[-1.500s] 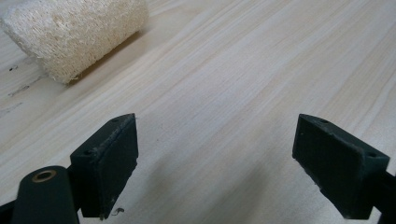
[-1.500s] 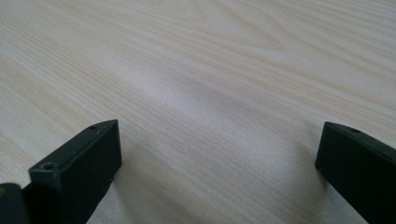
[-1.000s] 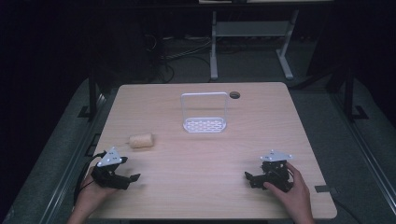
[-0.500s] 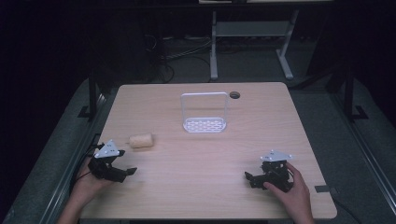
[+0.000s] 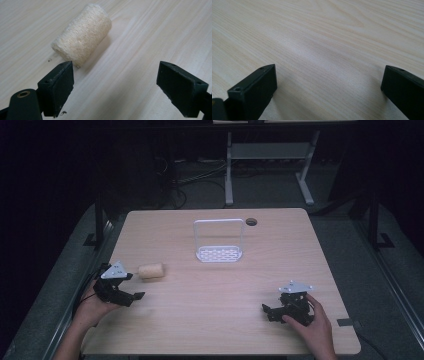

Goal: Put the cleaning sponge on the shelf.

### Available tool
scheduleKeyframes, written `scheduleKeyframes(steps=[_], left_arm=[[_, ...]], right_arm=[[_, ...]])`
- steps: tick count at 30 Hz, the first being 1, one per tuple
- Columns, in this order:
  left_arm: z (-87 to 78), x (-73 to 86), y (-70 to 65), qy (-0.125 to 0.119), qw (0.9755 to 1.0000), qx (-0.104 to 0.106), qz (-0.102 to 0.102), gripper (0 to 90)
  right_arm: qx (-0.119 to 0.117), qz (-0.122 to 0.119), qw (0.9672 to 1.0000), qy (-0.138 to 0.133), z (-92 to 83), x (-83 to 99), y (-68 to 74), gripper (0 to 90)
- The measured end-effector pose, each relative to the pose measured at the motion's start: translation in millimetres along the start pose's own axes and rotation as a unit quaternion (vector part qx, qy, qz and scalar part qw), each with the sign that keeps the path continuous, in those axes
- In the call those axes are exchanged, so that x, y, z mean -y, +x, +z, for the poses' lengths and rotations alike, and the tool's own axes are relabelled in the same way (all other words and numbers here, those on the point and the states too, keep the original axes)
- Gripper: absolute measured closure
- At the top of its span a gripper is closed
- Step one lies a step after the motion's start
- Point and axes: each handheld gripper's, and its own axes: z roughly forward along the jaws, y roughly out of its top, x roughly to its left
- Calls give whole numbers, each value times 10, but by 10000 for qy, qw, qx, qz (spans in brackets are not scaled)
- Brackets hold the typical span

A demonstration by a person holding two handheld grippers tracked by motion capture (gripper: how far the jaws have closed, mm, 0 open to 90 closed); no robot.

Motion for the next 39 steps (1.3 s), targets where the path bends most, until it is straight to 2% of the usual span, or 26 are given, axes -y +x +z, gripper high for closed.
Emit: scheduleKeyframes(steps=[7,12,15,20,21,27,34,39], left_arm=[[24,-76,96,7,10000,16,-6,139],[53,-151,155,-4,9999,71,86,140],[87,-195,203,82,9998,103,137,140],[124,-238,270,22,9997,187,185,140],[146,-257,295,81,9995,160,252,140],[216,-314,363,158,9991,218,334,140],[276,-417,410,63,9987,287,425,140],[385,-457,449,185,9978,381,508,139]], right_arm=[[-1,1,10000,-1,0,0,0,0],[0,3,10000,0,0,0,0,0],[0,1,10000,0,0,0,0,0],[0,4,10000,0,0,0,0,0],[0,2,10000,1,0,0,0,0],[-1,1,10000,1,0,0,0,0],[-1,0,10000,-1,0,0,0,0],[-1,1,10000,0,0,0,0,0]])
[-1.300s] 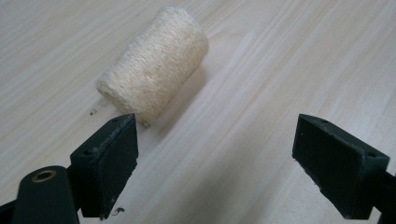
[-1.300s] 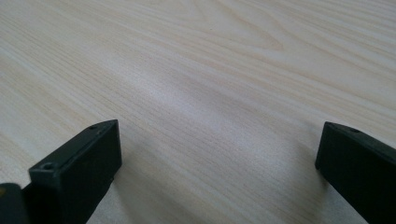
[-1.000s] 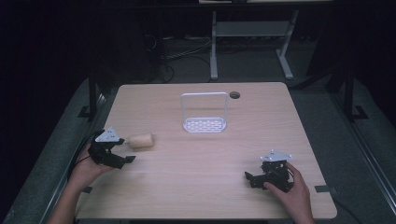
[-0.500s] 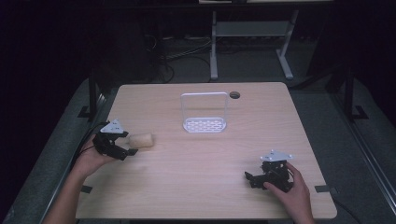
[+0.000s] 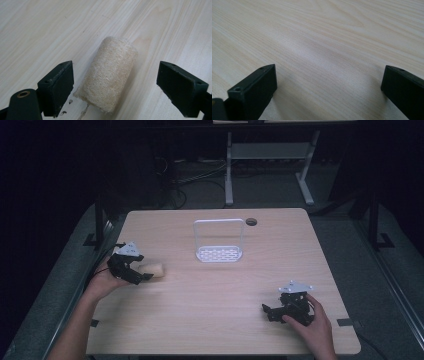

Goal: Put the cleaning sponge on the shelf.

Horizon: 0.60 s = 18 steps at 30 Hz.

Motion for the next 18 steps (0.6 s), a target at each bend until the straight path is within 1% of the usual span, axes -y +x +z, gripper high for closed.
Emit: scheduleKeyframes(steps=[2,3,5,6,11,12,18], left_arm=[[21,-2,10,15,10000,26,13,139],[57,-6,25,44,9999,90,45,139],[75,-10,28,60,9999,116,52,139],[110,-21,37,82,9998,174,98,139],[201,-38,60,136,9996,207,158,139],[226,-41,68,189,9994,229,186,139],[330,-47,81,305,9988,276,265,139]], right_arm=[[-1,-1,10000,1,0,0,0,0],[0,0,10000,1,0,0,0,0],[0,-1,10000,0,0,0,0,0],[3,-6,10000,2,0,0,-1,0],[2,0,10000,0,0,0,0,0],[3,1,10000,0,0,0,0,0],[2,2,10000,0,0,0,0,0]])
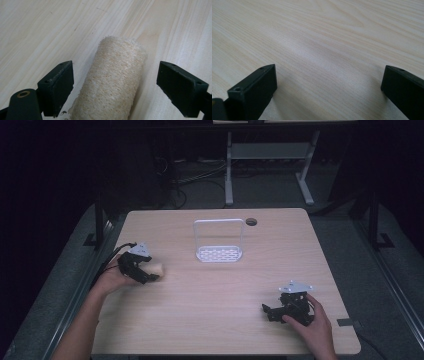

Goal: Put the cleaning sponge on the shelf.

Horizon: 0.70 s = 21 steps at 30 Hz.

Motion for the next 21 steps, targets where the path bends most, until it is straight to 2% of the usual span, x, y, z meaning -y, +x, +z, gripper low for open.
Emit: scheduleKeyframes(steps=[7,12,21], left_arm=[[78,9,-1,165,9998,72,-17,152],[79,6,-7,202,9998,0,55,234],[46,36,-18,113,9999,-59,27,402]], right_arm=[[0,0,10000,0,0,0,0,0],[0,-2,10000,0,0,0,0,0],[-1,1,10000,0,0,0,0,0]])
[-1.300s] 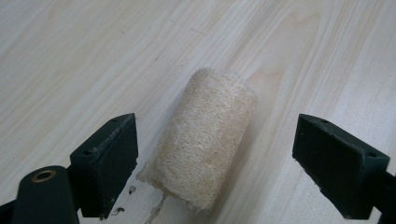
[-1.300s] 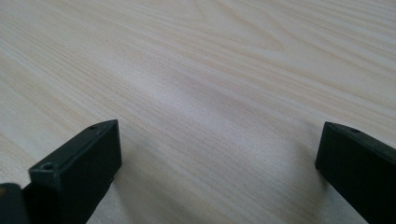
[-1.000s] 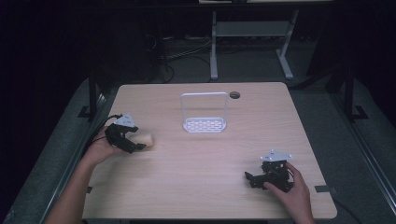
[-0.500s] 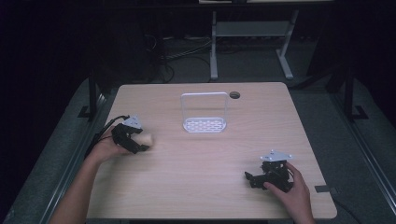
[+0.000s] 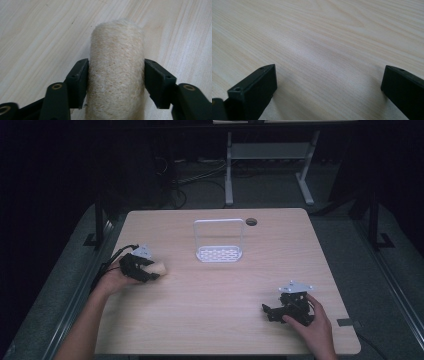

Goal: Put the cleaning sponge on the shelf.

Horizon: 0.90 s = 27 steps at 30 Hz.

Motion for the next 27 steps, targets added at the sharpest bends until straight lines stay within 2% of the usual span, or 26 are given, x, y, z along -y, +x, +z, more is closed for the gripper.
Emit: scheduleKeyframes(steps=[6,7,9,11,13,14,18,21,22,23,27], left_arm=[[-13,34,-10,-63,9999,-45,-147,413],[-24,46,-9,-108,9996,-74,-251,413],[-33,51,-10,-124,9995,-84,-296,414],[-64,73,-20,-251,9981,-108,-550,414],[-77,81,-26,-279,9977,-100,-615,414],[-105,92,-38,-295,9969,-174,-709,415],[-169,98,-72,-313,9960,-241,-805,415],[-262,107,-134,-454,9935,-316,-993,416],[-262,107,-134,-454,9935,-316,-993,416],[-309,108,-171,-510,9923,-351,-1074,416],[-388,109,-262,-678,9907,-388,-1112,416]], right_arm=[[1,0,10000,-1,0,0,0,0],[1,-1,10000,0,0,0,0,0],[0,-1,10000,0,0,0,0,0],[1,-2,10000,1,0,0,0,0],[1,-4,10000,1,0,0,-1,0],[1,-9,10000,2,0,0,-1,0],[0,-8,10000,1,0,0,-1,0],[-2,-2,10000,1,0,0,0,0],[-1,-4,10000,1,0,0,0,0],[-1,-3,10000,0,0,0,0,0],[-2,-3,10000,-1,0,0,0,0]])
